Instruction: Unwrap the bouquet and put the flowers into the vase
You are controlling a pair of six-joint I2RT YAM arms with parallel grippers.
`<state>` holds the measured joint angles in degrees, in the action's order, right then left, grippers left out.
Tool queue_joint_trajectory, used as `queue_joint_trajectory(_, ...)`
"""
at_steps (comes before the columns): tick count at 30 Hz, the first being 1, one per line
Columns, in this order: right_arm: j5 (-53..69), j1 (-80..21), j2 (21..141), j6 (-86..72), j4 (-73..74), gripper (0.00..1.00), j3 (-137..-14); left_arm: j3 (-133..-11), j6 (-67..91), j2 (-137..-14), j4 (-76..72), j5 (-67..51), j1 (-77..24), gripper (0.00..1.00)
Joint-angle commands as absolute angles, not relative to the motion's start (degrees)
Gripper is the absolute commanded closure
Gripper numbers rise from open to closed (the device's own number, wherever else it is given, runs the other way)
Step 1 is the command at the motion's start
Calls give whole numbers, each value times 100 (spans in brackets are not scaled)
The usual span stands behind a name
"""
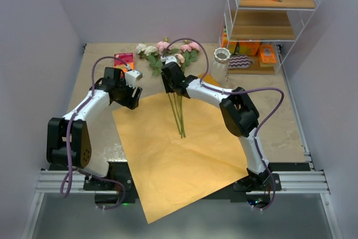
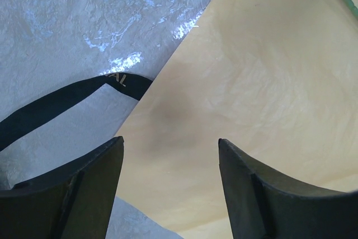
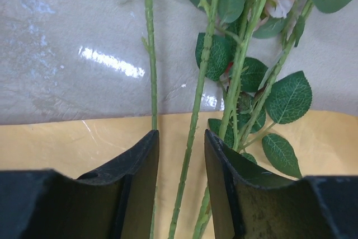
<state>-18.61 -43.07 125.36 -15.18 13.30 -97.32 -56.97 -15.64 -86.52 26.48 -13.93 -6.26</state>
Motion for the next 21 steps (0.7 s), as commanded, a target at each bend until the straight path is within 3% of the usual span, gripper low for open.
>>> queue_joint_trajectory(1,-1986,-4263,12630,-1380,1257,59,-10133,-5695,-1670,-8411,2637,-1521,-554,27)
queue_joint_trajectory(18,-1820,-4157,13192,-1389,1354,63,-10476,-5827,-1687,-8253,2795,-1626,-536,27)
queue_joint_trajectory(21,-1802,-4157,13201,-1415,1345,73,-10494,-5827,-1696,-8218,2804,-1626,-527,27)
